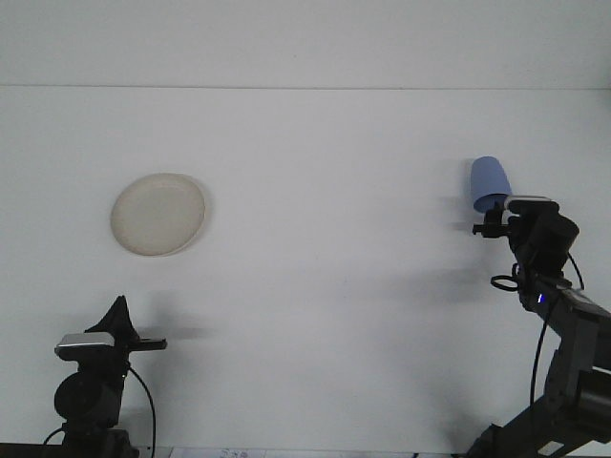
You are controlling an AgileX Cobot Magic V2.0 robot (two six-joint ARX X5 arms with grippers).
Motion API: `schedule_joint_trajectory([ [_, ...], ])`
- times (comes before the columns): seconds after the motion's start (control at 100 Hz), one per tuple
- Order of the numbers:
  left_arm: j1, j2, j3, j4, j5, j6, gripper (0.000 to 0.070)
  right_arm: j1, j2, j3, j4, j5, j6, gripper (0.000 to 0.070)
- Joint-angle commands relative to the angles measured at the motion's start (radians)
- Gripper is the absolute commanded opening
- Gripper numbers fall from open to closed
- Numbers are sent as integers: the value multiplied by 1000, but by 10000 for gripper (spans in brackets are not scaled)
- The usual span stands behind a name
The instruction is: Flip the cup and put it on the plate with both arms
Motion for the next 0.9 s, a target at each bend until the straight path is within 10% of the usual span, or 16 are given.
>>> schedule_joint_trajectory([
  [0.0,2,-2,-19,13,-5,2,15,-9,54,49,28,-16,-12,428],
  [0.27,2,-2,-19,13,-5,2,15,-14,219,217,56,-105,-12,408],
  [0.56,2,-2,-19,13,-5,2,15,-10,300,294,86,-162,-12,0],
  [0.89,2,-2,-19,13,-5,2,15,-7,213,294,16,-183,42,0],
])
